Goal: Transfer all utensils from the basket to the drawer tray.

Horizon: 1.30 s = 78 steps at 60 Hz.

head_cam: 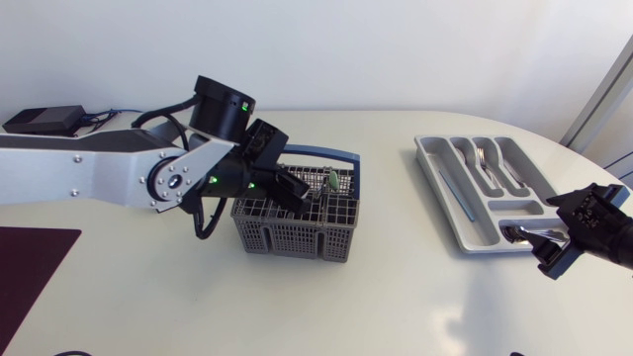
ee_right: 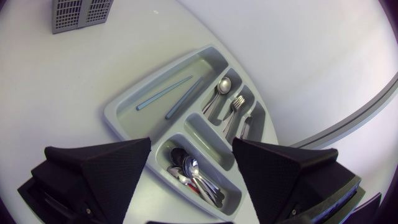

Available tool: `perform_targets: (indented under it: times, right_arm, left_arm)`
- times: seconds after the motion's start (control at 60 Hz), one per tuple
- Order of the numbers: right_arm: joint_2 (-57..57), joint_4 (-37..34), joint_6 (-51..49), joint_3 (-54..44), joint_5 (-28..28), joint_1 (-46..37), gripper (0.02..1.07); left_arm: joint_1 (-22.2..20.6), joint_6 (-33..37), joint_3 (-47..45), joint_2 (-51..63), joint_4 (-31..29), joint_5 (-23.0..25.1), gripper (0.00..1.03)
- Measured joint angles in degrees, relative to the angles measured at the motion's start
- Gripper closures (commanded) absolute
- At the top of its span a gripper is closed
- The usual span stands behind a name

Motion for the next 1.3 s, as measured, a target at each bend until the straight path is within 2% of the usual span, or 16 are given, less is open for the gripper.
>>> perform_targets:
  times: [0.083,0.333,0.45,0.483,0.617,0.983,1.3]
  right_arm:
    - [-0.13,0.00,0.02,-0.11,0.00,0.00,0.12]
    - [-0.17,0.02,0.02,-0.79,0.00,0.00,0.12]
    - [-0.22,0.04,0.02,-0.85,0.00,0.00,0.12]
    - [-0.22,0.04,0.02,-0.92,0.02,0.00,0.12]
    - [-0.22,0.04,0.02,-1.11,0.02,0.00,0.12]
    - [-0.22,0.07,0.02,-1.97,0.24,1.25,0.12]
    - [-0.92,0.04,0.42,-2.62,1.05,2.69,0.12]
  left_arm:
    - [-0.24,0.07,-0.35,0.57,0.50,0.00,0.58]
    - [-0.24,1.09,-1.25,1.36,2.25,0.00,0.80]
    - [-0.66,1.09,-1.27,2.05,2.51,0.00,0.81]
    - [-0.87,1.09,-1.31,2.29,2.80,0.02,0.87]
    - [-1.27,1.09,-1.95,2.73,3.28,0.02,0.99]
    - [-1.20,1.29,-4.50,1.49,7.48,0.92,1.00]
    - [-1.44,1.29,-6.93,-5.05,8.31,2.12,1.00]
